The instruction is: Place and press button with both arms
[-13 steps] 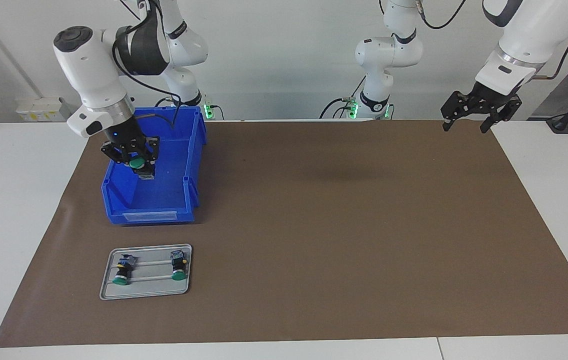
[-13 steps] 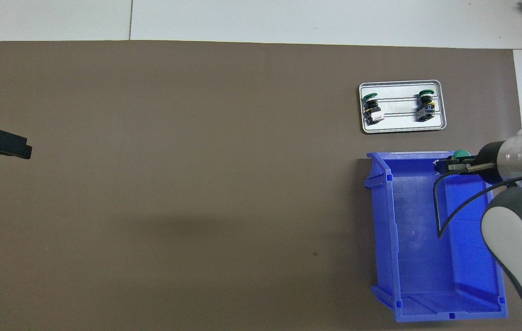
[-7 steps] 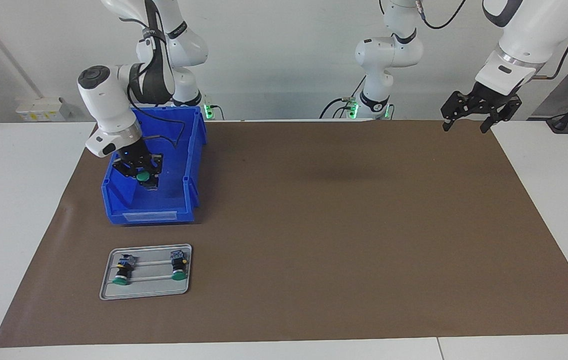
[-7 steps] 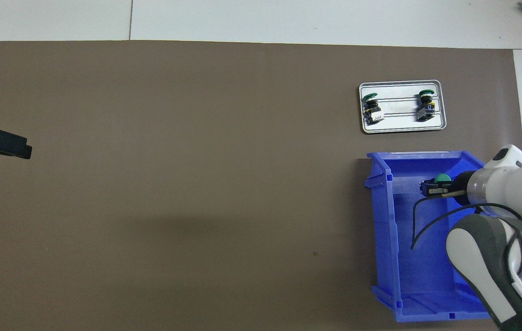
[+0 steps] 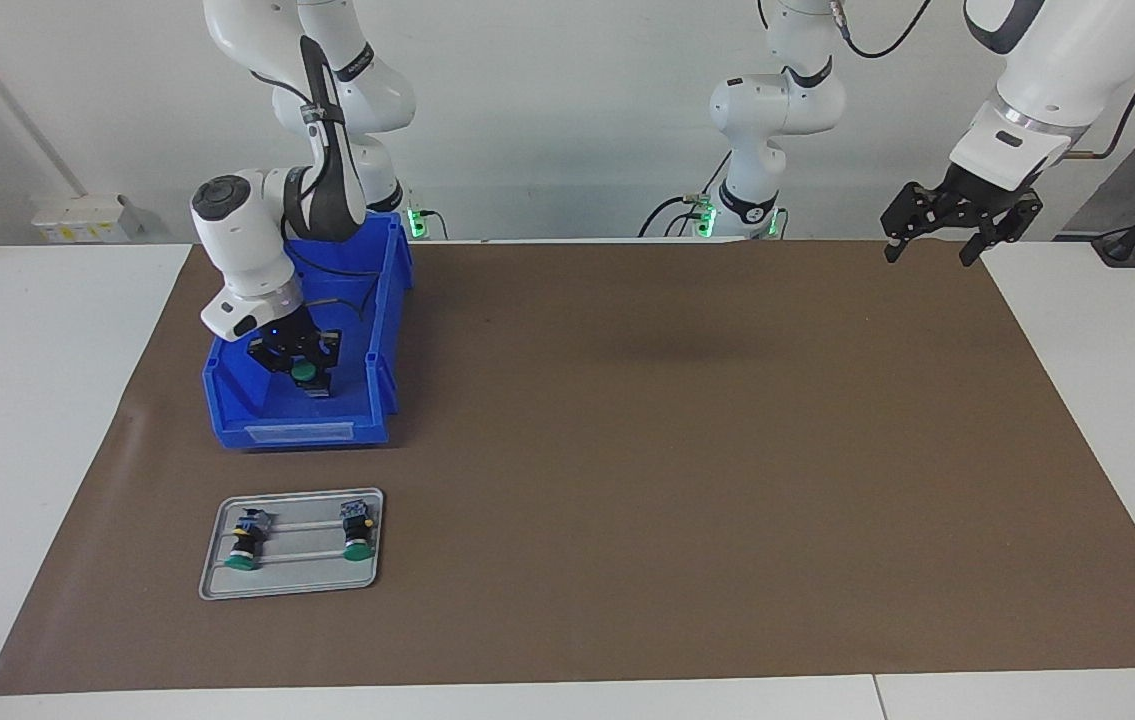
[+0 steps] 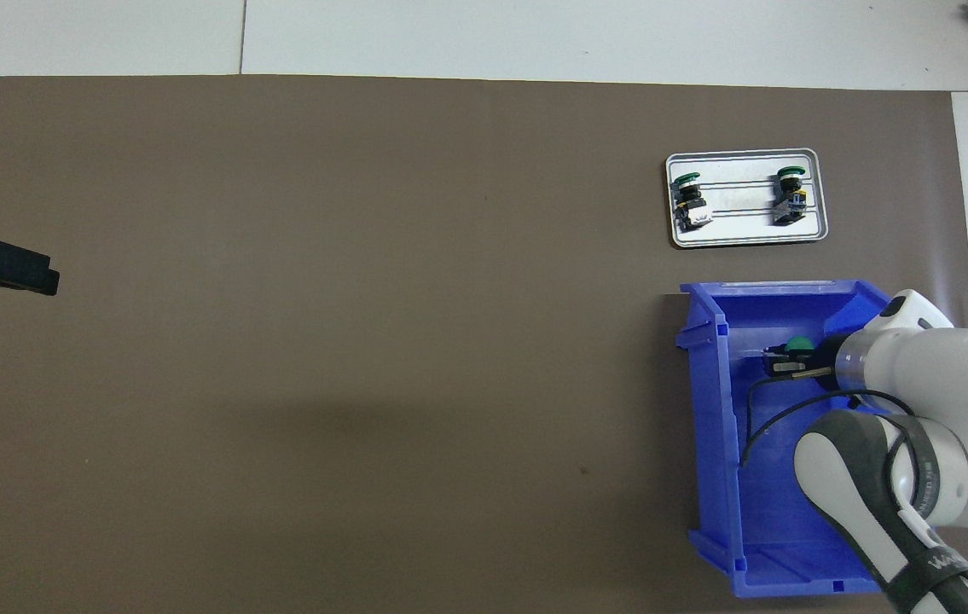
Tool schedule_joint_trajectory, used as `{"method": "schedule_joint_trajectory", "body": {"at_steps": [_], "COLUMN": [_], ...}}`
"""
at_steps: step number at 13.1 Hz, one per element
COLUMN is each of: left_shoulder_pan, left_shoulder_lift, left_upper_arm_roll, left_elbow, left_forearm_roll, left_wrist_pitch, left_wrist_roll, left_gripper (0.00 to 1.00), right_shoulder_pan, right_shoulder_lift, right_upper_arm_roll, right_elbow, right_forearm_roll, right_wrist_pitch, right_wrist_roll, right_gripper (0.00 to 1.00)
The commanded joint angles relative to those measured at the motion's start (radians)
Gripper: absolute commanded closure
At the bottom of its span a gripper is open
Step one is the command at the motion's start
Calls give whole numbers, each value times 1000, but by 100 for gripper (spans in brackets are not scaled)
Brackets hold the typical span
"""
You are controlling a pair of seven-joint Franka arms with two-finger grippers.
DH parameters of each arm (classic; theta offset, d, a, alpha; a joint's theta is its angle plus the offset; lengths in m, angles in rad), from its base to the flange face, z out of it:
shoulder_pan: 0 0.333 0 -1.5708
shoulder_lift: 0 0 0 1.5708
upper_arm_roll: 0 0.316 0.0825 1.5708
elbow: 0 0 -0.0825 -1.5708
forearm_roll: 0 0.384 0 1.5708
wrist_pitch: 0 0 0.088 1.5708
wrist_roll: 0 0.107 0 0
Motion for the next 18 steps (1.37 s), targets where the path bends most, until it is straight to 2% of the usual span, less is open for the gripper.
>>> {"method": "schedule_joint_trajectory", "body": {"at_steps": [1,2,4,6,11,17,18], "left_shoulder_pan": [10,10,10,10,10,10,10], "left_shoulder_lift": [-28,-28,-28,-28,-28,-28,-28], "left_upper_arm_roll": [-7,-7,-7,-7,-7,-7,-7], "left_elbow": [-29,-28,-28,-28,-28,-29,-28], "left_forearm_roll": [14,14,14,14,14,14,14], "left_wrist_pitch": [-6,-6,-6,-6,-6,-6,-6], "left_wrist_roll": [3,3,3,3,3,3,3], "left_gripper": [0,0,0,0,0,0,0], "right_shoulder_pan": [-17,-17,-15,-17,-15,-25,-25], "right_shoulder_lift": [-1,-11,-53,-90,-81,30,53], "right_upper_arm_roll": [10,10,10,9,9,9,10], "right_elbow": [3,8,41,139,506,984,1029], "right_forearm_roll": [24,24,24,24,-3,-69,-77], "right_wrist_pitch": [14,6,-36,-197,-617,-1025,-1069], "right_wrist_roll": [-2,1,27,50,185,191,197], "right_gripper": [8,0,0,0,0,0,0]}}
